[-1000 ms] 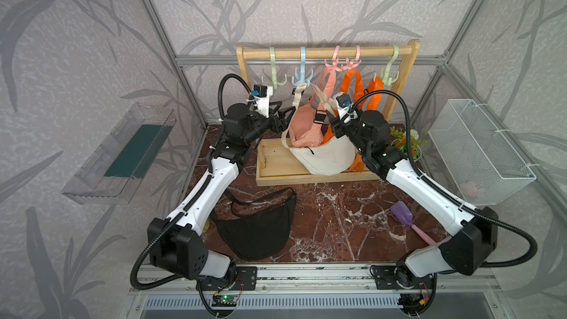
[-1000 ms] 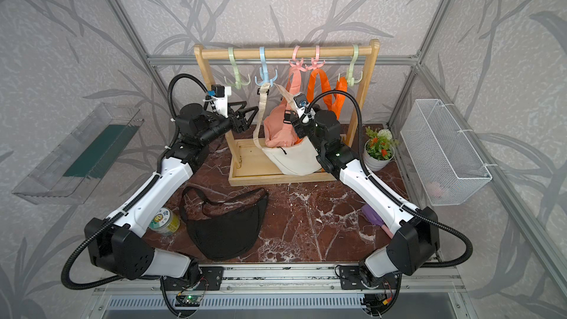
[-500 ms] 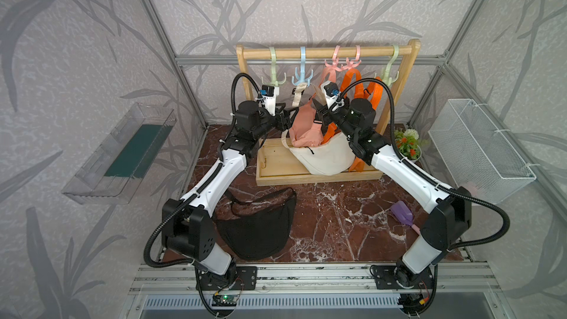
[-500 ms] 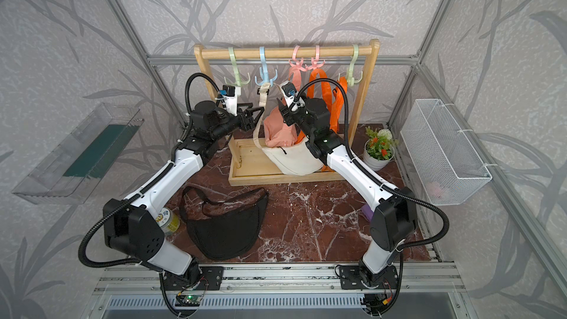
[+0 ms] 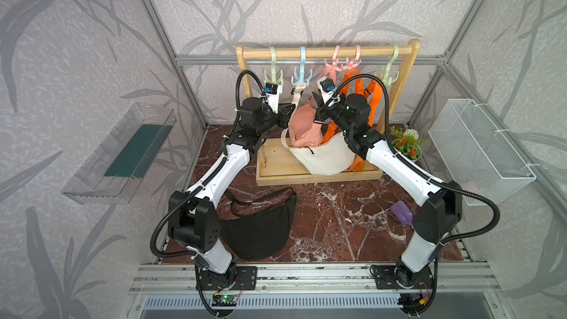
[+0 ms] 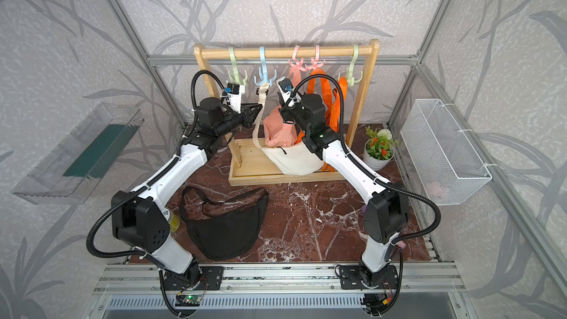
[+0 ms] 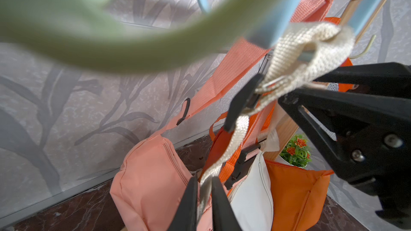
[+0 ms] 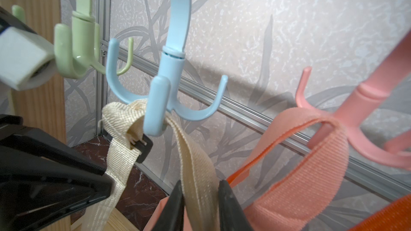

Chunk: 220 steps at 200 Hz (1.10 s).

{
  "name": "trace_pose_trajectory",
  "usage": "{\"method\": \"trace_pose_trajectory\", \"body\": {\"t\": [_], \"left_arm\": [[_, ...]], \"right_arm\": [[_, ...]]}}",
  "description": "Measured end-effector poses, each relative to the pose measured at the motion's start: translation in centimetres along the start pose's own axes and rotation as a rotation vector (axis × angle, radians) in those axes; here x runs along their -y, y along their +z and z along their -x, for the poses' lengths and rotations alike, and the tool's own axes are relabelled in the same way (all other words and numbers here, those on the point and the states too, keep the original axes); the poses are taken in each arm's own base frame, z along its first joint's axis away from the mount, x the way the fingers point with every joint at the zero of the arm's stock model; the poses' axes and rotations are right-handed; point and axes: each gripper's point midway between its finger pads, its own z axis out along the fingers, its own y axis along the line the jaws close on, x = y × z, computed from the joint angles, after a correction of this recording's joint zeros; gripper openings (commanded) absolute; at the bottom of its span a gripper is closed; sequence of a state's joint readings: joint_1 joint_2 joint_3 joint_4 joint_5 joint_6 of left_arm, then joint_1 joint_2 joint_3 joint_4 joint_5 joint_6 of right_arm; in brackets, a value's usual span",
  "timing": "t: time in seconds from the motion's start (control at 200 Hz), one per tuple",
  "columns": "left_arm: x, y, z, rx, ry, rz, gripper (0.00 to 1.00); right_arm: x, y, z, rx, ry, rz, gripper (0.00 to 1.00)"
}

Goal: Take the bag off the hook
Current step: Pick up the bag from the hook.

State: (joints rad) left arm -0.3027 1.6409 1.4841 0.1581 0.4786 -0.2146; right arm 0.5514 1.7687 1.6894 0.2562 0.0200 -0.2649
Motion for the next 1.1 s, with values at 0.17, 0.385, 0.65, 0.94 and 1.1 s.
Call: {"method": "trace_pose_trajectory", "body": {"t": [0.17, 0.385, 0.65, 0.94, 1.1], "left_arm": [[-0.2, 0.0, -0.4, -0.015, -0.002, 0.013, 0.0], [-0.3, 0.0, -0.4, -0.017, -0.004, 0.018, 0.0], [-0.2, -0.2, -0.2, -0.018, -0.007, 0.022, 0.0], [0.7, -1.9, 2.2, 0.018, 0.008, 0.049, 0.0], [1.5, -2.6, 3.6, 0.046, 0.017, 0.045, 0.0]], "right_arm": [[0.0, 0.0, 0.0, 0.0, 0.009, 0.0, 0.21], [0.1, 0.0, -0.3, -0.013, 0.015, -0.005, 0.13], [0.2, -0.2, -0.2, -0.019, 0.025, -0.009, 0.13], [1.0, -1.9, 2.9, 0.023, 0.029, -0.018, 0.12], [1.7, -3.1, 5.7, 0.074, 0.03, -0.029, 0.11]]}}
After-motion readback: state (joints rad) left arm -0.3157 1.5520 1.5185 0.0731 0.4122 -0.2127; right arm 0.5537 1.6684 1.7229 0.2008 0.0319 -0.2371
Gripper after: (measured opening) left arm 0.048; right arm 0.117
